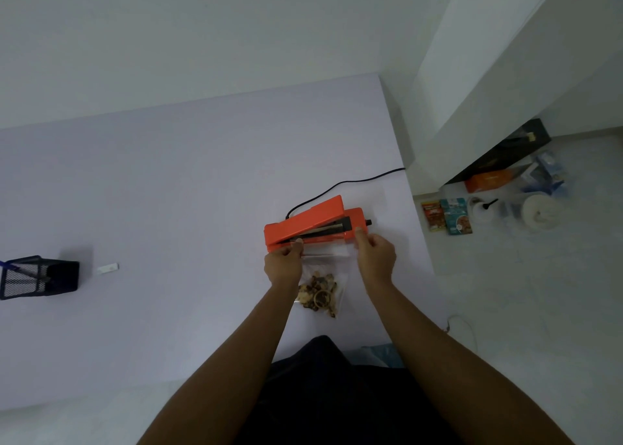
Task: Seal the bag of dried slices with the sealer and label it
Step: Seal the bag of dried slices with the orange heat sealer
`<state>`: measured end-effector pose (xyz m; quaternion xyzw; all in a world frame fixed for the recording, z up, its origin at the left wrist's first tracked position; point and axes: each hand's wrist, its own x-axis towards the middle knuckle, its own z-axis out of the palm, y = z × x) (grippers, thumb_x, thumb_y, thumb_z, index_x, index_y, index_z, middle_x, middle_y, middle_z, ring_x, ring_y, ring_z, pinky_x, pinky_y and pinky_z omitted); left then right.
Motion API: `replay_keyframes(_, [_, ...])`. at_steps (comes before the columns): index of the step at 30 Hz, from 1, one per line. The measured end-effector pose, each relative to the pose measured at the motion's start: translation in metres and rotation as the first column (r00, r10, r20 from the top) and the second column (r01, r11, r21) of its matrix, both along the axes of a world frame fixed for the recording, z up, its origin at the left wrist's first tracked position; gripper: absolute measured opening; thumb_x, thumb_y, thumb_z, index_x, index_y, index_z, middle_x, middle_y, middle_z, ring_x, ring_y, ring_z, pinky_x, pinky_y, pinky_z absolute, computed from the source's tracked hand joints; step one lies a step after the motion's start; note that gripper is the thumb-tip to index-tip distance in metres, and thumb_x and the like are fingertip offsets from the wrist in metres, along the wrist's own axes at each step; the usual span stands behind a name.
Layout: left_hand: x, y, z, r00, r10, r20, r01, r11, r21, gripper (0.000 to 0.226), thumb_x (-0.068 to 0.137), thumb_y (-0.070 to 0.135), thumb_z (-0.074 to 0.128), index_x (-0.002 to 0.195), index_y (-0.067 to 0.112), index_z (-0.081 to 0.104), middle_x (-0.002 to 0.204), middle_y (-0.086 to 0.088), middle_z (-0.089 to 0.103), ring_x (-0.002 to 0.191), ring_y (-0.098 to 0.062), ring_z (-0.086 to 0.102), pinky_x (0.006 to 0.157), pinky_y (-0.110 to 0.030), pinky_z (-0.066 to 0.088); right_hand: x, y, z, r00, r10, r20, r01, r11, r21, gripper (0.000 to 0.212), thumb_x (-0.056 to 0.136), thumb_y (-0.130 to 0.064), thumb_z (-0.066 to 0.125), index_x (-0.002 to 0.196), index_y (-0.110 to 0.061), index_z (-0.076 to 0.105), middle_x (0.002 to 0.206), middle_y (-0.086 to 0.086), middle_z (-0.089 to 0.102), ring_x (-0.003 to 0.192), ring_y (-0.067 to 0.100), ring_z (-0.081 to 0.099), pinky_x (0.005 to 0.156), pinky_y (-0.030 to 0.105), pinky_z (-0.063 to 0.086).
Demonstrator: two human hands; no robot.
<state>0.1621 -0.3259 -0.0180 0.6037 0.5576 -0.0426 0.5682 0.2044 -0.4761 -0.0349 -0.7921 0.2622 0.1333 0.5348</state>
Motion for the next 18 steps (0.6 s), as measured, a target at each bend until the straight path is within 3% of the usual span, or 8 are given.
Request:
replay_keyframes(2, [0.0, 0.0, 0.0, 1.0, 0.003, -0.008, -0.003, 1.0, 0.002, 0.03, 0.088, 0.026, 0.072, 0.061, 0.019, 0.061, 0.066, -0.001, 0.062, 0.064, -0.019, 0.057, 0.064, -0.028, 0.051, 0.005, -0.004, 0.016, 0.991, -0.033, 0.128, 0.035, 0.999, -0.009, 0.046, 0.098, -0.04, 0.057, 0.063, -0.011, 0.053, 0.059, 0.003, 0.052, 0.055, 0.012, 0.044, 0.058, 0.031, 0.039])
replay_keyframes(5, [0.0, 0.0, 0.0, 1.0, 0.009, -0.007, -0.009, 1.0, -0.008, 0.03, 0.088, 0.025, 0.072, 0.062, 0.019, 0.061, 0.066, 0.001, 0.061, 0.061, -0.015, 0.055, 0.057, -0.021, 0.046, 0.015, -0.002, 0.051, 0.957, -0.037, 0.288, 0.006, 0.994, 0.108, 0.041, 0.1, -0.044, 0.053, 0.083, -0.008, 0.061, 0.074, -0.001, 0.057, 0.069, 0.011, 0.052, 0.067, 0.025, 0.046])
replay_keyframes(7, [0.0, 0.0, 0.0, 1.0, 0.006, -0.012, -0.006, 1.0, -0.009, 0.031, 0.088, 0.025, 0.072, 0.061, 0.019, 0.059, 0.065, 0.001, 0.06, 0.062, -0.017, 0.054, 0.058, -0.022, 0.045, 0.019, 0.002, 0.073, 0.921, 0.017, 0.389, -0.085, 0.984, 0.159, 0.042, 0.097, -0.049, 0.053, 0.098, -0.009, 0.062, 0.089, 0.001, 0.062, 0.084, 0.013, 0.058, 0.078, 0.026, 0.05])
replay_keyframes(10, [0.0, -0.001, 0.0, 1.0, -0.005, -0.019, 0.005, 1.0, -0.007, 0.03, 0.088, 0.025, 0.072, 0.062, 0.017, 0.059, 0.066, -0.001, 0.06, 0.064, -0.018, 0.054, 0.057, -0.022, 0.044, 0.023, 0.009, 0.097, 0.85, 0.167, 0.5, -0.262, 0.957, 0.125, 0.04, 0.093, -0.047, 0.059, 0.106, -0.009, 0.061, 0.1, 0.005, 0.064, 0.093, 0.016, 0.06, 0.08, 0.017, 0.045])
replay_keyframes(14, [0.0, 0.001, -0.001, 1.0, 0.003, -0.013, -0.003, 1.0, -0.01, 0.028, 0.088, 0.024, 0.072, 0.063, 0.018, 0.061, 0.069, -0.001, 0.064, 0.065, -0.017, 0.058, 0.058, -0.022, 0.046, 0.025, 0.015, 0.103, 0.804, 0.29, 0.519, -0.338, 0.941, -0.003, 0.026, 0.089, -0.033, 0.072, 0.101, -0.011, 0.062, 0.098, 0.003, 0.065, 0.092, 0.014, 0.06, 0.079, 0.007, 0.04])
replay_keyframes(18, [0.001, 0.001, -0.001, 1.0, 0.023, -0.014, -0.023, 1.0, -0.019, 0.027, 0.088, 0.023, 0.072, 0.064, 0.02, 0.059, 0.07, 0.0, 0.063, 0.065, -0.015, 0.058, 0.067, -0.028, 0.047, 0.026, 0.007, 0.083, 0.898, 0.189, 0.398, -0.224, 0.974, 0.044, 0.022, 0.089, -0.033, 0.073, 0.097, -0.013, 0.065, 0.094, -0.001, 0.068, 0.089, 0.007, 0.063, 0.077, 0.012, 0.046])
